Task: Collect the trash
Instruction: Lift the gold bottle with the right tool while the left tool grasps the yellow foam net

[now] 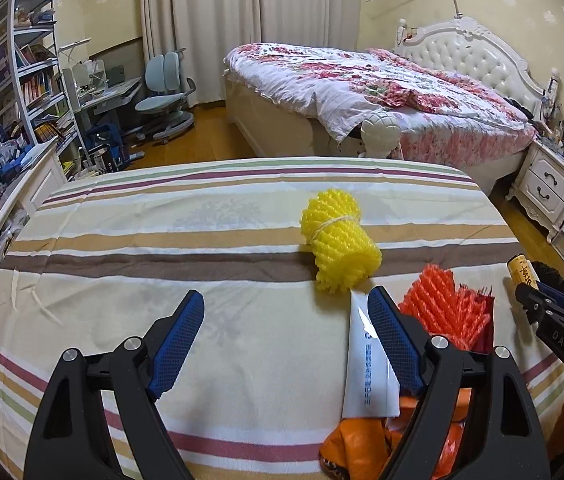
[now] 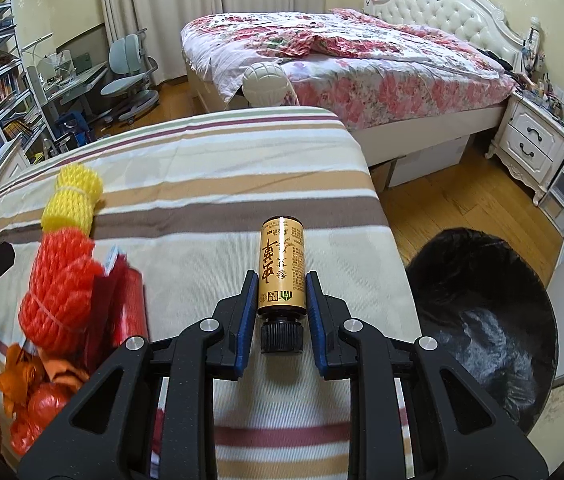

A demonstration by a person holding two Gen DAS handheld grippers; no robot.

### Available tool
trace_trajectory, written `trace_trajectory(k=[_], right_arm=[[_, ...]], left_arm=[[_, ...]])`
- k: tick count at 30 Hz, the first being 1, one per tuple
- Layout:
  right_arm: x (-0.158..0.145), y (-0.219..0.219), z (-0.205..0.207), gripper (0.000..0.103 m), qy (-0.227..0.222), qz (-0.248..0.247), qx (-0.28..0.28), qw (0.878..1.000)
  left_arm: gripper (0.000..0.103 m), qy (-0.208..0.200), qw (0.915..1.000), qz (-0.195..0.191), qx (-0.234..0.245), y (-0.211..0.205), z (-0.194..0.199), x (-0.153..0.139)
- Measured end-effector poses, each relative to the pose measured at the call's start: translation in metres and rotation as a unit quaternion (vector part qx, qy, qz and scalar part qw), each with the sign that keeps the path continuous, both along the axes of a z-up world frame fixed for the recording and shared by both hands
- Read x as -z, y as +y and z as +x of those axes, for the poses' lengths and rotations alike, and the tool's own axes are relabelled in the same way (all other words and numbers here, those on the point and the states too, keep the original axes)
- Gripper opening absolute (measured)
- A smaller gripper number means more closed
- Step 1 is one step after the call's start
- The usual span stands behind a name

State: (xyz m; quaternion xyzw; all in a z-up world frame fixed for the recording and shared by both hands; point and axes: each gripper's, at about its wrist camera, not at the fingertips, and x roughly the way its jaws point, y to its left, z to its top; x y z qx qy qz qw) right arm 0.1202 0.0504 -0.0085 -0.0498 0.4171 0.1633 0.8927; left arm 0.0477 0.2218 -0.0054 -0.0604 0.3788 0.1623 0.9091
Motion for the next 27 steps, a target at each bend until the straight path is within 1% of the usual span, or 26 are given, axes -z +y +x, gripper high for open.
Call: trace_trajectory(k=[7, 16, 22, 23, 25, 26, 27], right_arm=[[-0.002, 0.011, 0.021, 0.023, -0.001, 0.004, -0.003, 1.000], [0.002, 0.020, 0.042, 0.023, 0.005, 0.003, -0.007, 1.000], [0.005, 0.024, 0.044, 0.023, 0.011, 0.004, -0.012, 1.000], [0.004, 0.024, 0.044, 0.023, 0.011, 0.005, -0.013, 1.000], [0.003, 0.025, 0.043, 0.023, 0.009, 0.007, -0.015, 1.000], [0.003, 0.026, 0.042, 0.023, 0.009, 0.007, -0.016, 1.000], [0.003, 0.026, 0.042, 0.023, 0.008, 0.008, -0.017, 1.000]], left_arm=[[0.081, 0.011, 0.9998, -0.016, 0.001, 0.007, 0.028, 0.005], [0.082, 0.025, 0.9994, -0.022, 0.012, 0.010, 0.059, 0.013], [0.081, 0.050, 0.9968, -0.050, 0.036, 0.014, 0.070, 0.021], [0.080, 0.053, 0.9964, -0.053, 0.038, 0.014, 0.071, 0.023], [0.067, 0.053, 0.9948, -0.069, 0.053, 0.014, 0.072, 0.025], [0.064, 0.053, 0.9936, -0.078, 0.061, 0.015, 0.072, 0.026], [0.056, 0.053, 0.9927, -0.086, 0.067, 0.014, 0.071, 0.027]])
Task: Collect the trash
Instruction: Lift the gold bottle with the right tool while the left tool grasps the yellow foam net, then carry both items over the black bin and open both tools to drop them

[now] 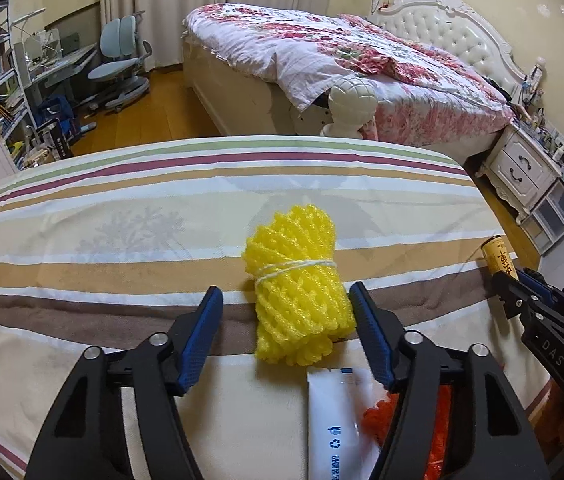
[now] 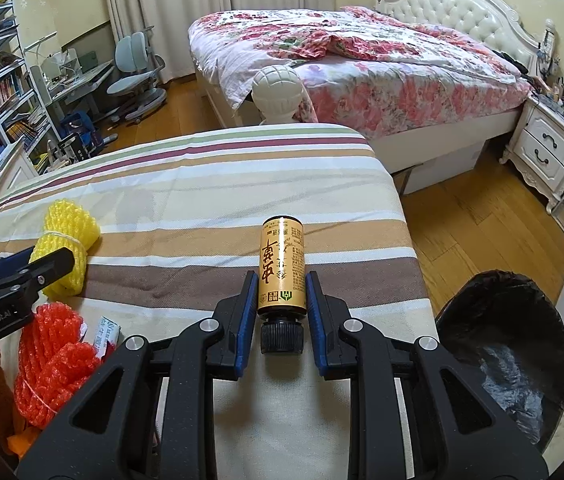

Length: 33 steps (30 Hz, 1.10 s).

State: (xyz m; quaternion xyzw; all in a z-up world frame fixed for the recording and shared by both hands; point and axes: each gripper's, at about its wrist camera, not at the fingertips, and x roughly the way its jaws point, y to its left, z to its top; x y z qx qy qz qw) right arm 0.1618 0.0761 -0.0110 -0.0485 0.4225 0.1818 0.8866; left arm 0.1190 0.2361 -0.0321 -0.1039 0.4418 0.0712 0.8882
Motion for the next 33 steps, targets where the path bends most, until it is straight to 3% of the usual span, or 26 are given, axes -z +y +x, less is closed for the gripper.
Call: trace_trajectory(k=[2, 6, 22, 33], right_arm=[[0.000, 0.000, -0.001, 0.023, 0.000, 0.001, -0.002, 1.000], [-0.001, -0.003, -0.002, 0.023, 0.001, 0.002, 0.001, 1.000], [-0.012, -0.029, -0.031, 0.023, -0.005, 0.021, 0.019, 1.000], [-0.025, -0.059, -0.073, 0.023, -0.023, 0.027, 0.034, 0.999]], left_arm=[[0.047, -0.003, 0.9999, -0.010, 0.011, -0.002, 0.000, 0.000], [0.044, -0.008, 0.9998, 0.006, 0.016, -0.006, -0.002, -0.004], [0.044, -0.057, 0.9972, 0.046, -0.014, 0.004, -0.030, -0.043], [0.044, -0.101, 0.9943, 0.032, -0.005, -0.024, -0.072, -0.065]])
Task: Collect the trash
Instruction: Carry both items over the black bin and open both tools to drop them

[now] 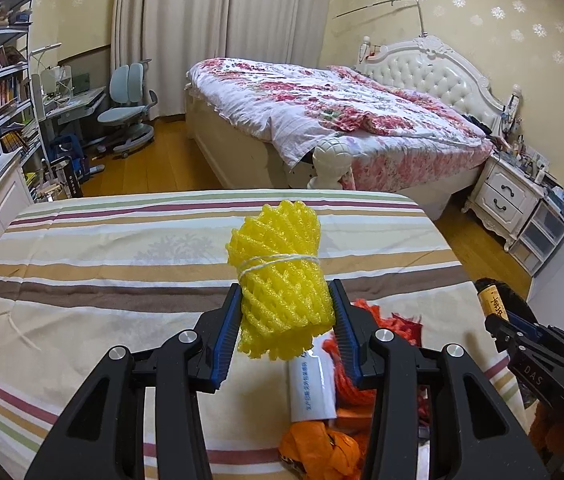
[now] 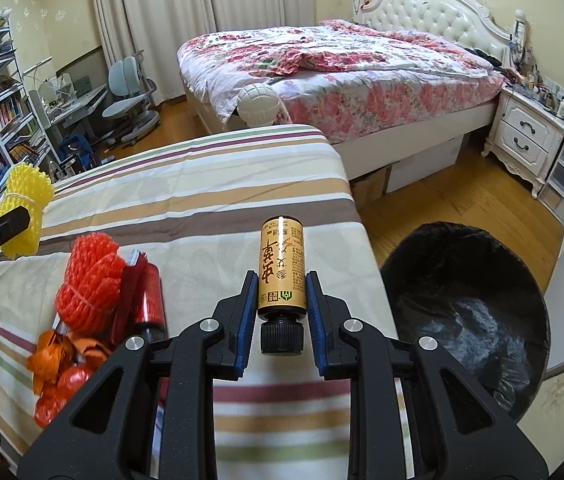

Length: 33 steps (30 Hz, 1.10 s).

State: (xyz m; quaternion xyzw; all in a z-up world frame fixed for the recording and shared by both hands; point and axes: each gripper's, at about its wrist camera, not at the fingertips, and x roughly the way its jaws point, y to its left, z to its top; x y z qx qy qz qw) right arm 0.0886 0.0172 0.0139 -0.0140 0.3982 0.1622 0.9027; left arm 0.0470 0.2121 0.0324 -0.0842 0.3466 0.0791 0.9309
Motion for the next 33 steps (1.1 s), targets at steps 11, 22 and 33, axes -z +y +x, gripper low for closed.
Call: trace_trajectory(k=[11, 22, 33], right_arm=[[-0.008, -0.050, -0.032, 0.023, -0.022, -0.011, 0.045, 0.999], [-0.006, -0.108, -0.033, 0.023, -0.036, -0.014, 0.108, 0.993], [0.009, -0.146, -0.020, 0.023, -0.038, -0.017, 0.141, 0.989]], left_arm=[[0.044, -0.023, 0.9978, -0.017, 0.060, -0.066, -0.018, -0.002], [0.044, -0.025, 0.9922, -0.016, 0.121, -0.133, -0.006, 0.011], [0.044, -0.023, 0.9862, 0.011, 0.164, -0.191, 0.014, 0.034]])
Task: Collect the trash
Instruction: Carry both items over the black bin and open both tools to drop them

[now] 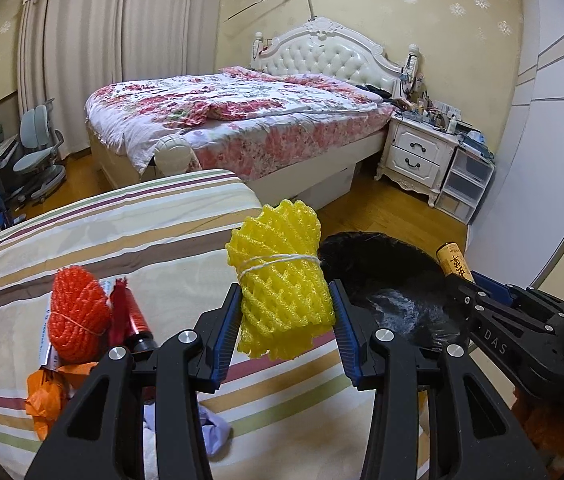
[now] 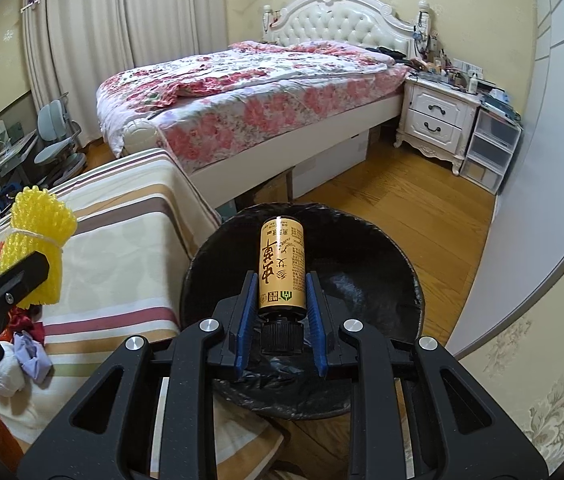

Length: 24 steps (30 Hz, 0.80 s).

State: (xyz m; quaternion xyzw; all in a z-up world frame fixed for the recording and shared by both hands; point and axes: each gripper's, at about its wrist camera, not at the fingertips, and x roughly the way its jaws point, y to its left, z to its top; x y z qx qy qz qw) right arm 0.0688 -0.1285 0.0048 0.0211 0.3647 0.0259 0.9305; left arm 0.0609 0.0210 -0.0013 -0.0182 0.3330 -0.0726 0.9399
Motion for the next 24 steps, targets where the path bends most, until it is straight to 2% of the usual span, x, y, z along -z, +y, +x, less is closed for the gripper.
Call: trace_trajectory(k=[8, 20, 23, 24], right_arm=[[0.018, -0.021, 0.014, 0.023, 0.012, 0.007, 0.010, 1.000], [0.032, -0.037, 0.033, 0.024, 0.025, 0.018, 0.017, 0.999], [0.033, -0.040, 0.037, 0.026, 0.025, 0.021, 0.019, 0.999], [0.034, -0.040, 0.037, 0.028, 0.025, 0.022, 0.020, 0.999]], left_arm=[[0.044, 0.004, 0.9996, 0.021, 0.019, -0.034, 0.016, 0.018], [0.044, 0.030, 0.9987, 0.036, 0.021, -0.055, 0.042, 0.038], [0.048, 0.038, 0.9983, 0.036, 0.023, -0.058, 0.047, 0.040], [0.055, 0.039, 0.9983, 0.036, 0.023, -0.059, 0.048, 0.040]])
